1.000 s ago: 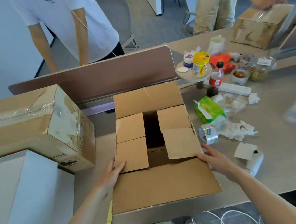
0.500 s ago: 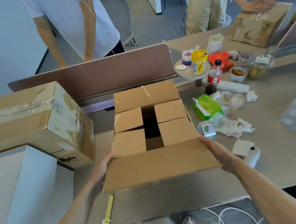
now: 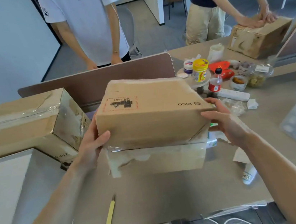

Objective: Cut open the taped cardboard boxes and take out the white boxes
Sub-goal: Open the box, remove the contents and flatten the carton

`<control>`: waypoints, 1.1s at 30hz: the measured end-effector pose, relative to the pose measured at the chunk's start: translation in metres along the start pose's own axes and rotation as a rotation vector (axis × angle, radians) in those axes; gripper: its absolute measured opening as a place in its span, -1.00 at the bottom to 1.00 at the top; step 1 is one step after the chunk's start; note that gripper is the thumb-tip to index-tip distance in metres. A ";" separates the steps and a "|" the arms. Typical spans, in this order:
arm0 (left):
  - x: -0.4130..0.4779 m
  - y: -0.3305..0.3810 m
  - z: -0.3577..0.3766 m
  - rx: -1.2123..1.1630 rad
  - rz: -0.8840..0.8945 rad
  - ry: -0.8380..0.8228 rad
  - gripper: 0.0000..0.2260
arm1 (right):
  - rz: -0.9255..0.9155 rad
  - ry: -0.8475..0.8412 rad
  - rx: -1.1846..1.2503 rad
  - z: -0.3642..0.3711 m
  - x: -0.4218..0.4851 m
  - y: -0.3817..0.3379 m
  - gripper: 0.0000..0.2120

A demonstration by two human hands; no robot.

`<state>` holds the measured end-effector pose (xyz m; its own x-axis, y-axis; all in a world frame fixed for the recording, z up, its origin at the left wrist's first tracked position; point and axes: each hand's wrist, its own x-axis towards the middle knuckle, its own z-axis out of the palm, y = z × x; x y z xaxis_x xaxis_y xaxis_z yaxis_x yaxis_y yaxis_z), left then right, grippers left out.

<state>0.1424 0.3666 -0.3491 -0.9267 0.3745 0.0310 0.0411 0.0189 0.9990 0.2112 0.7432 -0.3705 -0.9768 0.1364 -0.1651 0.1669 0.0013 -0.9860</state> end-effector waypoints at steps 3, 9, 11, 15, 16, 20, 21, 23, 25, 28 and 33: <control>0.009 0.007 -0.001 0.216 -0.015 0.064 -0.59 | -0.057 -0.029 -0.079 0.000 0.003 -0.011 -0.53; 0.025 0.018 0.007 0.212 -0.183 0.202 -0.88 | -0.062 0.201 -0.340 0.006 0.028 -0.018 -0.82; 0.032 0.016 0.009 0.274 -0.265 0.221 -0.87 | -0.009 0.246 -0.495 0.011 0.039 -0.018 -0.59; 0.043 -0.004 0.008 0.348 -0.439 0.209 -0.74 | 0.149 0.211 -0.759 0.020 0.053 -0.007 -0.39; 0.043 -0.010 0.007 0.360 -0.465 0.204 -0.74 | 0.168 0.196 -0.795 0.023 0.055 -0.003 -0.37; 0.045 -0.039 0.000 0.468 -0.406 0.209 -0.70 | 0.161 0.234 -0.797 0.039 0.057 0.010 -0.49; 0.046 -0.045 -0.002 0.510 -0.382 0.215 -0.67 | 0.145 0.253 -0.788 0.042 0.056 0.012 -0.55; 0.046 -0.054 -0.006 0.561 -0.333 0.221 -0.67 | 0.101 0.283 -0.759 0.046 0.055 0.017 -0.64; 0.046 -0.056 -0.007 0.557 -0.275 0.232 -0.73 | 0.045 0.317 -0.733 0.046 0.057 0.020 -0.65; 0.052 -0.053 -0.009 0.516 -0.201 0.288 -0.74 | -0.100 0.372 -0.688 0.044 0.062 0.017 -0.65; 0.066 -0.065 -0.013 0.549 -0.172 0.339 -0.41 | -0.244 0.393 -0.602 0.049 0.078 0.029 -0.81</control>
<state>0.0738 0.3777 -0.4111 -0.9995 0.0133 -0.0292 -0.0169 0.5554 0.8314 0.1329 0.7057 -0.4127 -0.8944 0.4058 0.1879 0.1068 0.6019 -0.7914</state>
